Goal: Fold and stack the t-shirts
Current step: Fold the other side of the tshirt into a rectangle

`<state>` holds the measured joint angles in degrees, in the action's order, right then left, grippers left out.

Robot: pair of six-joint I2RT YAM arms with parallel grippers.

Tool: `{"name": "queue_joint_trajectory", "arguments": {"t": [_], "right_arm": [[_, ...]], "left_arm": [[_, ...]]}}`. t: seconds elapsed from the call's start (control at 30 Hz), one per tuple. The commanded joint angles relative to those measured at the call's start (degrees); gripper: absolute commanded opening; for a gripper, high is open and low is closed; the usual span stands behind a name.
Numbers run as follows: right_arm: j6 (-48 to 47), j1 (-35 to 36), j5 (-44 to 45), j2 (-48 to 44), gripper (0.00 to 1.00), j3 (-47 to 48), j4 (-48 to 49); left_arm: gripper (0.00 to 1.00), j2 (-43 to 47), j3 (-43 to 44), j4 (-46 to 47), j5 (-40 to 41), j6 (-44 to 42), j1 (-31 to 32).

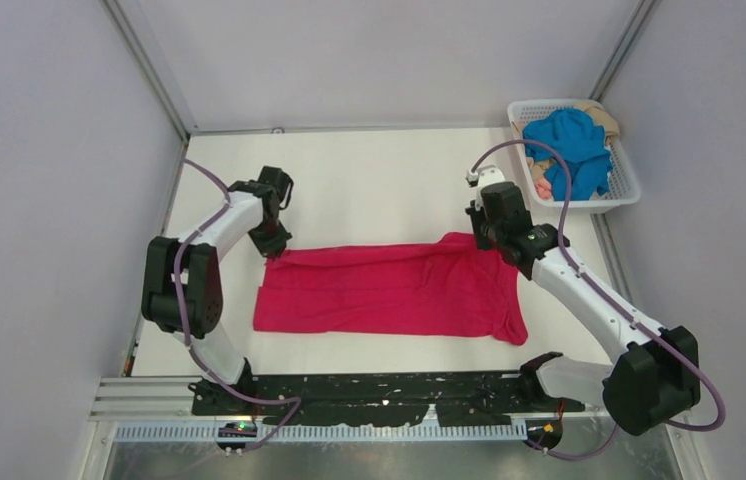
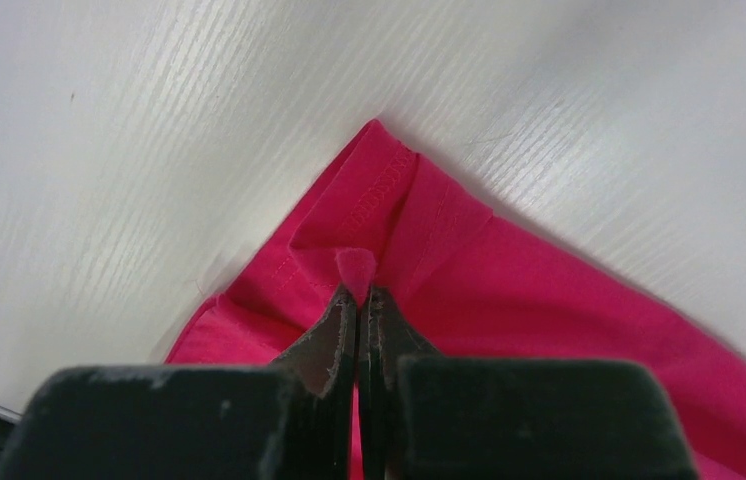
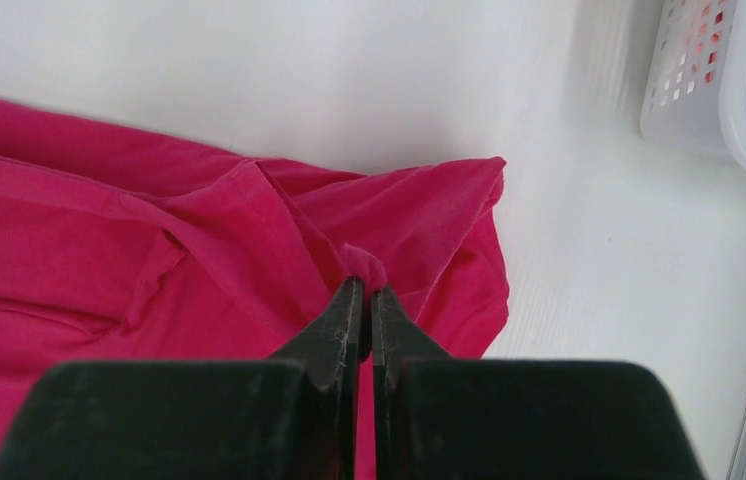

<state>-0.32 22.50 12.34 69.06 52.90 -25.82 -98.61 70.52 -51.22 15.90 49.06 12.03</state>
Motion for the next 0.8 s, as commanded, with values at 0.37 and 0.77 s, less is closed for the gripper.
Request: {"name": "queue_joint_trajectory", "arguments": {"t": [0.37, 0.77], "right_arm": [[5.0, 2.3, 6.4, -7.7, 0.06, -5.0, -1.5], [17.1, 2.8, 4.6, -9.4, 0.1, -13.7, -4.0]], "left_arm": [[0.0, 8.1, -6.3, 3.0, 3.0, 0.6, 0.2], [0.12, 5.9, -11.3, 3.8, 2.6, -0.4, 2.1]]}}
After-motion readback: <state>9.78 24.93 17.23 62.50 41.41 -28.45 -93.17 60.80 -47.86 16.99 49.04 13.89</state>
